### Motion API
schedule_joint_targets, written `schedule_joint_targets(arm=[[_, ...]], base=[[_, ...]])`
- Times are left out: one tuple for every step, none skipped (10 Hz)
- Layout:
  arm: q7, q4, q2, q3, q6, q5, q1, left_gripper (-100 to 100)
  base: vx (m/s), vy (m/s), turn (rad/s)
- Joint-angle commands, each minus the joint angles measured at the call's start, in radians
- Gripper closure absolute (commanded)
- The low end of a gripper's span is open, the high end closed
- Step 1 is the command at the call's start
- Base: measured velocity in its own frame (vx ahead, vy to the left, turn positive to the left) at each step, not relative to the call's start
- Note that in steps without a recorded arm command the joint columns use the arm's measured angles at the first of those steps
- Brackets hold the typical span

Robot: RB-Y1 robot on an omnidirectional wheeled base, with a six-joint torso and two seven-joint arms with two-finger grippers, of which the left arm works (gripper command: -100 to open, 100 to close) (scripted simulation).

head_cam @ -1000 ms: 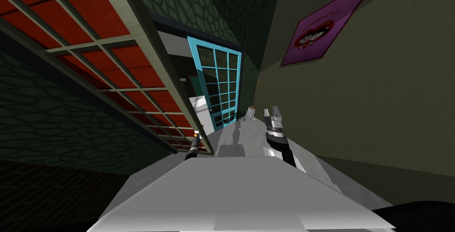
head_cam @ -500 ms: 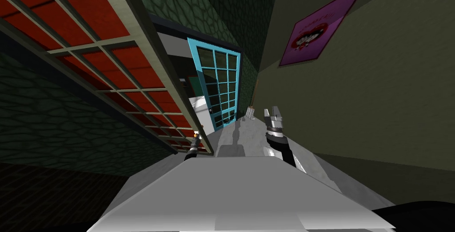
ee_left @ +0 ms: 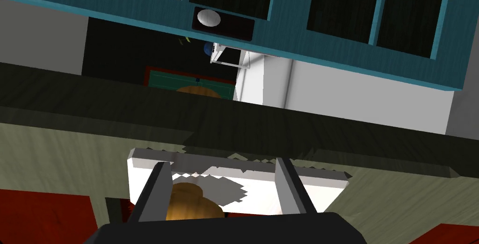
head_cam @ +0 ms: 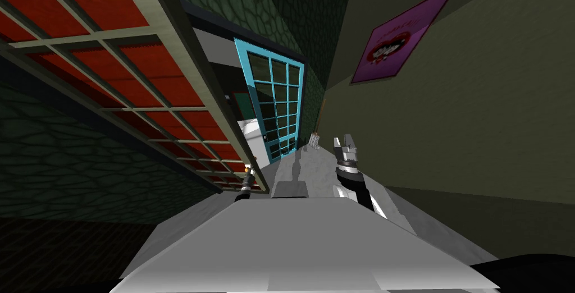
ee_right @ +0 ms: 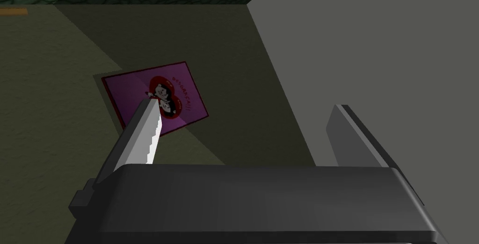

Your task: Pull the door open

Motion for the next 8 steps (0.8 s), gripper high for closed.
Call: schedule_joint_targets(arm=[[0.032,-0.009,0.009,0.003,0.001,0.014,-0.005,-100],[0.053,-0.010,0.009,-0.001,0.003,0.020,-0.007,-100],[0.074,-0.010,0.009,-0.005,0.005,0.026,-0.009,-100],[0.074,-0.010,0.009,-0.005,0.005,0.026,-0.009,-100],[0.074,-0.010,0.009,-0.005,0.005,0.026,-0.009,-100],[0.099,-0.011,0.008,-0.009,0.007,0.034,-0.012,-100],[0.126,-0.011,0.008,-0.014,0.009,0.042,-0.015,-100],[0.153,-0.012,0.008,-0.018,0.011,0.050,-0.017,-100]], base=[[-0.051,0.019,-0.045],[-0.044,0.043,-0.058],[-0.062,0.048,-0.070],[-0.044,0.024,-0.029],[-0.010,0.003,0.027],[-0.022,0.016,-0.018],[-0.060,0.041,-0.055],[-0.067,0.041,-0.071]])
